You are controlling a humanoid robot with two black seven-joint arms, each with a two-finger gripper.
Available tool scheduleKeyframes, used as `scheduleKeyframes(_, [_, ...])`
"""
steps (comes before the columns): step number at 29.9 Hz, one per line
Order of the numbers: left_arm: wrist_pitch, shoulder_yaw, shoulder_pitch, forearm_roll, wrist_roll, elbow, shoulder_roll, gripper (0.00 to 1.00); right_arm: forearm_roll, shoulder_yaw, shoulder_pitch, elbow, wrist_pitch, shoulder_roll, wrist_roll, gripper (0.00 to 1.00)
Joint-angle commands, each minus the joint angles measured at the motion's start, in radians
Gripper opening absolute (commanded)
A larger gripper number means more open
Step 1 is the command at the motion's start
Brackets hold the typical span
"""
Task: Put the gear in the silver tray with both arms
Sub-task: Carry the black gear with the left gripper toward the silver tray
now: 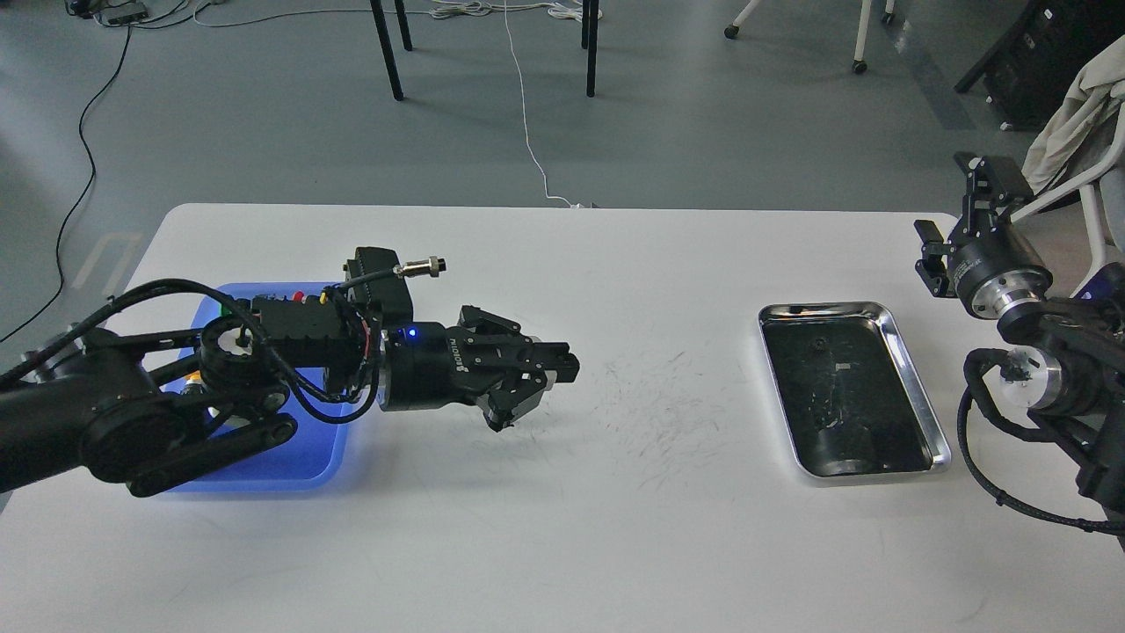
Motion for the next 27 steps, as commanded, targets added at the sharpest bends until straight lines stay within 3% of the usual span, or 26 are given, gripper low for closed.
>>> scheduleKeyframes(1, [-0.010,0.004,0.008,0.011,0.000,0.061,-0.084,0.08,0.000,0.000,0.005,0.000,-0.001,0.000,-0.001,0.97])
scheduleKeyframes(18, [-0.010,0.031,0.030,0.002,0.000,0.446,-0.540,0.08,0.002,0.011,0.015,0.000,-0.016,-0.005,-0.024,0.97])
scheduleKeyframes(27, [-0.009,0.033,0.027,-0.004,0.000,0.629,-0.540,0.09,0.005,0.035,0.013,0.002,-0.023,0.000,-0.024,0.97])
